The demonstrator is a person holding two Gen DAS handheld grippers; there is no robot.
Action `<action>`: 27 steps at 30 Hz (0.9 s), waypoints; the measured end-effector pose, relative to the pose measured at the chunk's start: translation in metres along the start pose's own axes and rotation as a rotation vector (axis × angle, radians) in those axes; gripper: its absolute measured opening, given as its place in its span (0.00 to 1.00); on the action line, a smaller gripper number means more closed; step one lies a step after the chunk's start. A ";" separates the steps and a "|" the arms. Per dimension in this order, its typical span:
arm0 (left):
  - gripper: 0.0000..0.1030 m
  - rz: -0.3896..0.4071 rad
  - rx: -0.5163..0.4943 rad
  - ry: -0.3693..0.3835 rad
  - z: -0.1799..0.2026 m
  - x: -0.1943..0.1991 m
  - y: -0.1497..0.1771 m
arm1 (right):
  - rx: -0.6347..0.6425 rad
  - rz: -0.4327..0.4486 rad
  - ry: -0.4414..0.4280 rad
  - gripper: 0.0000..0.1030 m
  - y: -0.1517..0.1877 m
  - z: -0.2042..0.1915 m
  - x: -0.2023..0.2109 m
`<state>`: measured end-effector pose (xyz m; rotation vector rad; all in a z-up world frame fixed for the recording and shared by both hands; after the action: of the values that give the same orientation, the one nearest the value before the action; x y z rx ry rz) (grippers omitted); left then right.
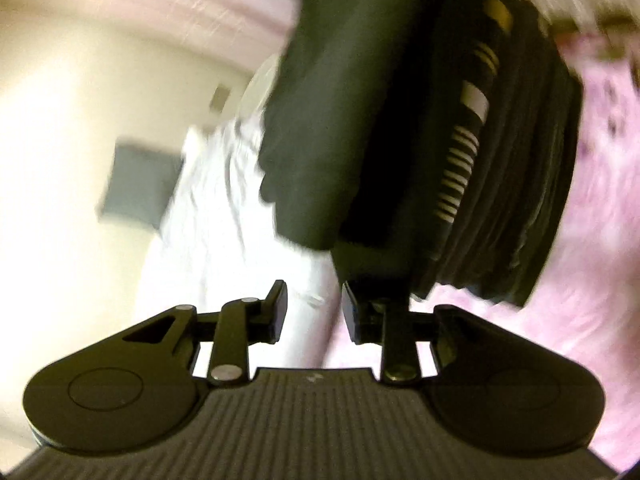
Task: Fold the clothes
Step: 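Lower the shirt onto the clothes stack and open both grippers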
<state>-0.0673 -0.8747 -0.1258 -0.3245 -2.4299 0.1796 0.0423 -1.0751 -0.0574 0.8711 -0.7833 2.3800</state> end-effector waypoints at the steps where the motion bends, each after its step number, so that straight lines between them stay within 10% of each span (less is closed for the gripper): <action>1: 0.26 0.000 0.063 0.033 -0.007 0.005 0.003 | -0.005 -0.002 0.002 0.21 0.000 0.000 0.000; 9: 0.26 0.153 0.352 0.212 -0.046 0.030 -0.046 | 0.003 -0.010 0.025 0.21 0.001 -0.004 0.003; 17: 0.23 0.042 0.372 0.310 -0.044 -0.029 -0.073 | -0.071 -0.010 -0.013 0.29 0.000 0.010 0.018; 27: 0.20 0.045 0.390 0.352 -0.052 -0.040 -0.074 | -0.667 0.121 -0.371 0.31 0.014 0.063 0.031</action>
<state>-0.0178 -0.9543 -0.0948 -0.2124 -1.9875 0.5582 0.0393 -1.1194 -0.0009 0.9848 -1.6863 1.8482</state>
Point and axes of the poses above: each gripper's, at about its wrist camera, not at the fingertips, and x roughly against the way its jaws point, z to its right, y to its underside, the point moved 6 cm from there along -x, roughly the way its jaws point, and after that the axes turned 11 degrees about -z, right-handed, at the moved point
